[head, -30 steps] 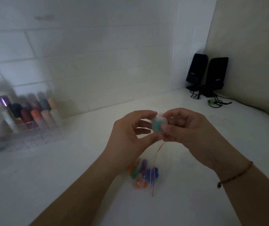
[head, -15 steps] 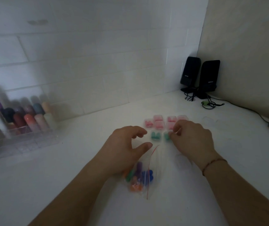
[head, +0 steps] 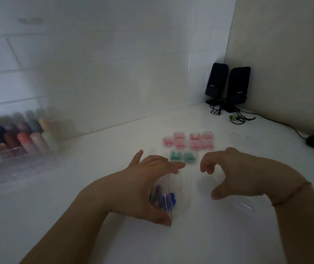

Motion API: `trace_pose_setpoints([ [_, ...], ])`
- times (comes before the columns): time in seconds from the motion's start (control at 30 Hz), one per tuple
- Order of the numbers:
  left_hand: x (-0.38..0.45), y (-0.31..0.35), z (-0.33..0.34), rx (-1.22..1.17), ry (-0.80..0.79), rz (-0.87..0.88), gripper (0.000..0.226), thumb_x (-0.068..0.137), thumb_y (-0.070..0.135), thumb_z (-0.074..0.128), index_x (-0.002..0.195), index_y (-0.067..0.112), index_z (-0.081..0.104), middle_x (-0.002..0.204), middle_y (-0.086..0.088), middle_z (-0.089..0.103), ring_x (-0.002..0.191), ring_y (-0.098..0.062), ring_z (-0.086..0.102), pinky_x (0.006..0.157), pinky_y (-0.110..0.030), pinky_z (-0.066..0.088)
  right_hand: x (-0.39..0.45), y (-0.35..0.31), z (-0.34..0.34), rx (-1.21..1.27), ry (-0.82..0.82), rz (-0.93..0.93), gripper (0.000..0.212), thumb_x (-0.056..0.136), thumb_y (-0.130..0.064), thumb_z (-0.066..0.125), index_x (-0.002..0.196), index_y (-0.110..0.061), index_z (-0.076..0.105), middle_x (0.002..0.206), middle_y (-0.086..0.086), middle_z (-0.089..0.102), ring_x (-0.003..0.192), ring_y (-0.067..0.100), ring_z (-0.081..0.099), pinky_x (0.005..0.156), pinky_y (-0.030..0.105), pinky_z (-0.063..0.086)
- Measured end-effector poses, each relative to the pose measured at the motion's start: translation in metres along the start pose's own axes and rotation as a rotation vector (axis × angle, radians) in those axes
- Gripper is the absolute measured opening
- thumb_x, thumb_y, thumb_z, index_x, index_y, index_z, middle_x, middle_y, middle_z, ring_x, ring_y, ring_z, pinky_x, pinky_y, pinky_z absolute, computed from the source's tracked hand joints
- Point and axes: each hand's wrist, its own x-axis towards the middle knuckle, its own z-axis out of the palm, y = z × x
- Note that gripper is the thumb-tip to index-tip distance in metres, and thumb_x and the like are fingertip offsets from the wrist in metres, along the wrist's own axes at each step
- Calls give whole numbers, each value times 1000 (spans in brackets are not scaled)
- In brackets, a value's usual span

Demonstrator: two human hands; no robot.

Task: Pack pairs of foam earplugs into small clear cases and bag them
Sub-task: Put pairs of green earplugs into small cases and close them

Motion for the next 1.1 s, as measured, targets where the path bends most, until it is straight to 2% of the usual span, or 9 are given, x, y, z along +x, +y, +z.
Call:
trace_pose_setpoints([
  [0.17, 15, 1, 8, 9, 105, 57, 107, 73, 54, 71, 150, 45, -3, 151, 23, 26, 142, 8, 8, 119, -50, -11, 11, -5, 8, -91, 56, -18, 41, 75, -38, 76, 107, -39, 51, 104, -16, 57, 101, 11, 42, 88, 31, 37],
  [0.27, 12, 2, 9, -34, 152, 64, 112, 70, 65, 69, 149, 45, -7, 157, 22, 13, 145, 2, 2, 120, -47, -4, 10, -2, 4, -37, 167, -23, 36, 74, -44, 75, 102, -38, 54, 97, -16, 58, 95, 8, 47, 85, 29, 38],
  [0.33, 11, 5, 7, -219, 355, 75, 97, 72, 68, 64, 151, 41, 13, 153, 22, 25, 143, -4, 21, 117, -40, 21, 8, -1, -1, 44, 364, -104, 33, 75, -47, 73, 101, -39, 55, 93, -19, 57, 85, 0, 49, 75, 20, 38],
  [0.43, 15, 16, 2, -721, 753, -67, 46, 85, 55, 58, 121, 25, 64, 113, 8, 70, 98, -12, 67, 82, -32, 52, 6, -9, -4, 250, 646, -321, 34, 75, -45, 71, 107, -41, 58, 98, -27, 56, 92, -6, 48, 73, 10, 32],
  [0.53, 16, 25, -5, -1230, 530, -186, 48, 88, 52, 53, 101, 9, 71, 94, -11, 75, 79, -29, 72, 63, -32, 56, 10, -22, 2, 367, 693, -553, 37, 78, -43, 72, 113, -39, 61, 113, -27, 57, 111, -2, 48, 89, 10, 36],
  [0.67, 12, 22, -4, -1537, 345, -63, 43, 80, 43, 61, 97, 7, 74, 96, -20, 72, 77, -28, 72, 63, -30, 59, 16, -29, 7, 400, 681, -654, 41, 81, -50, 65, 120, -36, 62, 124, -24, 58, 123, 6, 47, 99, 13, 34],
  [0.77, 15, 19, -2, -1581, 374, -4, 34, 84, 31, 65, 105, 5, 71, 104, -19, 71, 79, -22, 71, 71, -30, 59, 14, -30, 7, 408, 760, -683, 45, 75, -45, 72, 117, -32, 63, 119, -17, 60, 116, 8, 53, 96, 17, 40],
  [0.93, 16, 15, -2, -1699, 414, 85, 53, 65, 29, 87, 110, 8, 69, 108, -16, 71, 90, -22, 71, 76, -29, 58, 12, -37, 7, 456, 881, -722, 26, 79, -33, 73, 100, -18, 72, 101, -7, 70, 98, 15, 65, 83, 37, 51],
  [1.1, 18, 16, 0, -1632, 609, 84, 44, 61, -3, 82, 102, 4, 68, 101, -19, 70, 91, -28, 70, 75, -32, 58, 14, -42, 10, 229, 983, -728, 29, 77, -23, 79, 104, -16, 70, 105, -6, 68, 97, 17, 63, 81, 38, 50],
])
